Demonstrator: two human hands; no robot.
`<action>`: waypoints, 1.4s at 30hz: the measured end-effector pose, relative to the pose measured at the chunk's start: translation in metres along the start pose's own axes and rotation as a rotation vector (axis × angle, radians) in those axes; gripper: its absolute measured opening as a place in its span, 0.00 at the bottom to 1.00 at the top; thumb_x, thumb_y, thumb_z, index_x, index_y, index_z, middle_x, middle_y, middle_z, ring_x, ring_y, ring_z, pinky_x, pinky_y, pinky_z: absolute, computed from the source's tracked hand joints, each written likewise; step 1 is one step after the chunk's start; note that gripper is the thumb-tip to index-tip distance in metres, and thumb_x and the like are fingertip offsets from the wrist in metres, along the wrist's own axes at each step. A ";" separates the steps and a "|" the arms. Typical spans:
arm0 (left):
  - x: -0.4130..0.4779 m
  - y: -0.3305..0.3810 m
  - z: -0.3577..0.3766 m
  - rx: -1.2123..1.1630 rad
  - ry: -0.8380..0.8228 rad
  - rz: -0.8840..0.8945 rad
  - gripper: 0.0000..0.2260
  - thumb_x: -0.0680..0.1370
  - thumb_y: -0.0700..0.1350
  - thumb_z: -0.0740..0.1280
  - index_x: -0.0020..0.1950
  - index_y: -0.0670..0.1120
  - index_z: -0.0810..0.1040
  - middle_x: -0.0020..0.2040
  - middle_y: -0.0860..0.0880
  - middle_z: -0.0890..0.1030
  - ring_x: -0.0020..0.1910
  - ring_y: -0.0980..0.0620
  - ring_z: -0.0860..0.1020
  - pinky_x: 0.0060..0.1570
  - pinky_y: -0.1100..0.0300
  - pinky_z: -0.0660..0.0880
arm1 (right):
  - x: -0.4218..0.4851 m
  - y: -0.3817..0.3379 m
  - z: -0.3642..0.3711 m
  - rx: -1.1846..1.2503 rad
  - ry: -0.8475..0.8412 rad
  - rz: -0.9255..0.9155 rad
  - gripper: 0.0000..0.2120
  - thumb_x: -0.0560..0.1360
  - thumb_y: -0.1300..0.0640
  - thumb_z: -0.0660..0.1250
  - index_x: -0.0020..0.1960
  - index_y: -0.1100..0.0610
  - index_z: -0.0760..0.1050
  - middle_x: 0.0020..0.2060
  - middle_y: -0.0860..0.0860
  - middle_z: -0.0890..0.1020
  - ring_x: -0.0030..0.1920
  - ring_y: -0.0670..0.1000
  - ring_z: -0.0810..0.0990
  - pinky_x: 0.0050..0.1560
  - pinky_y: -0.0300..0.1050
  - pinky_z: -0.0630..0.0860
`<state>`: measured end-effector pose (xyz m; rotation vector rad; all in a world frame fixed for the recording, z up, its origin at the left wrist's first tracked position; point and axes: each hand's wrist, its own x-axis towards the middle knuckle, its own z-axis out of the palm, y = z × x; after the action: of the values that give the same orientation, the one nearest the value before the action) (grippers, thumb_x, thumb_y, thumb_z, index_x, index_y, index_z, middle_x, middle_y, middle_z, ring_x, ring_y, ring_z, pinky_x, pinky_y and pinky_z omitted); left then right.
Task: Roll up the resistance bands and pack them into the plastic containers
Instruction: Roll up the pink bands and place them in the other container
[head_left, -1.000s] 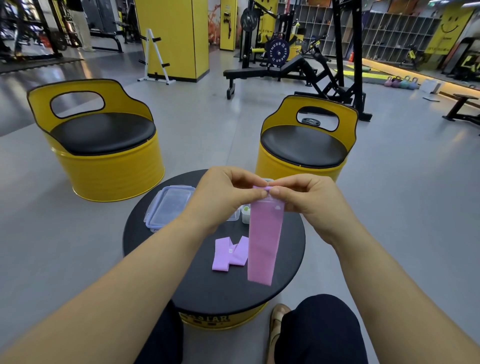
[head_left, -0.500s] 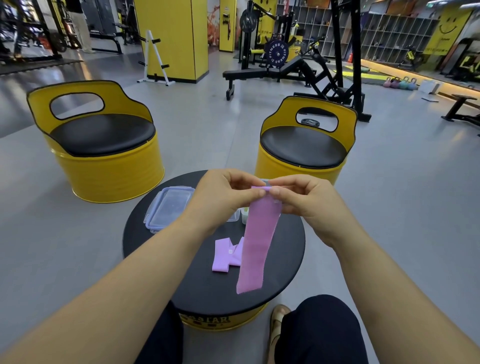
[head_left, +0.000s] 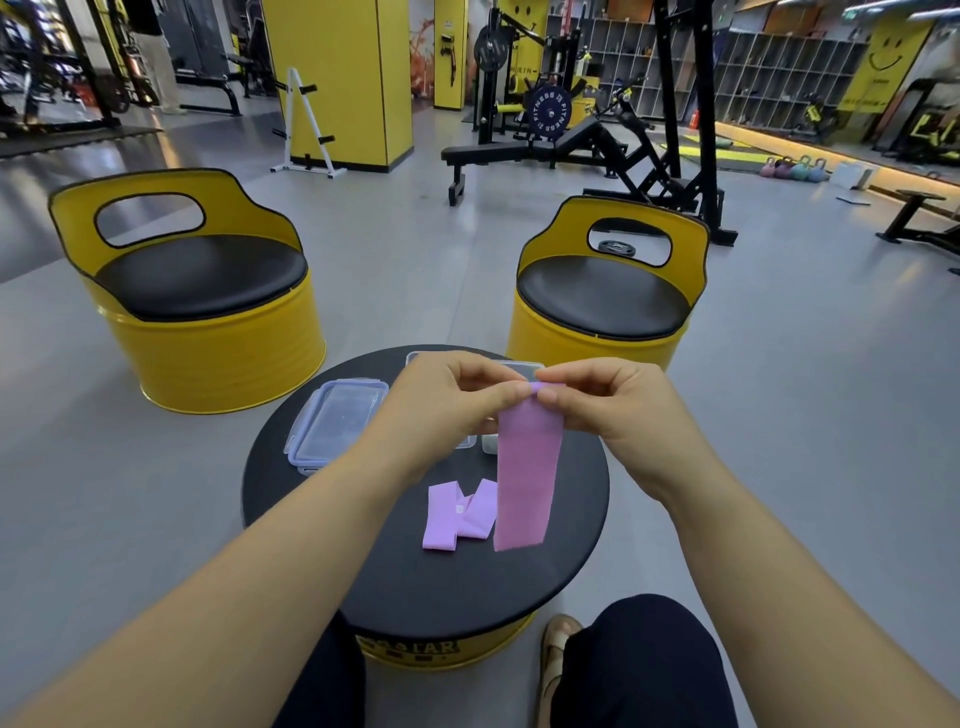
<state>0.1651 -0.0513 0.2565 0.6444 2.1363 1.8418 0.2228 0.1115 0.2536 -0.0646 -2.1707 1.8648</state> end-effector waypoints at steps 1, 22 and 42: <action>0.000 0.000 0.000 0.000 0.004 0.005 0.05 0.73 0.42 0.72 0.47 0.43 0.84 0.42 0.47 0.85 0.43 0.54 0.83 0.42 0.63 0.80 | 0.000 0.001 0.000 -0.001 -0.001 -0.002 0.06 0.69 0.64 0.72 0.44 0.57 0.82 0.38 0.49 0.85 0.41 0.47 0.84 0.42 0.37 0.80; -0.004 0.000 0.001 -0.034 0.031 -0.012 0.06 0.71 0.42 0.74 0.47 0.46 0.82 0.44 0.47 0.85 0.43 0.54 0.83 0.44 0.60 0.81 | -0.002 -0.001 0.003 -0.028 0.006 -0.003 0.06 0.65 0.59 0.74 0.43 0.56 0.82 0.37 0.49 0.85 0.41 0.47 0.84 0.43 0.40 0.81; -0.004 -0.004 -0.001 0.022 0.023 0.032 0.07 0.69 0.40 0.75 0.43 0.50 0.83 0.42 0.49 0.85 0.43 0.54 0.83 0.46 0.61 0.79 | -0.004 -0.002 0.002 -0.075 -0.028 0.020 0.07 0.67 0.57 0.73 0.44 0.57 0.83 0.39 0.51 0.85 0.41 0.48 0.84 0.43 0.43 0.82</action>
<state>0.1675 -0.0540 0.2527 0.6687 2.1759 1.8534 0.2263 0.1090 0.2542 -0.0756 -2.2665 1.8057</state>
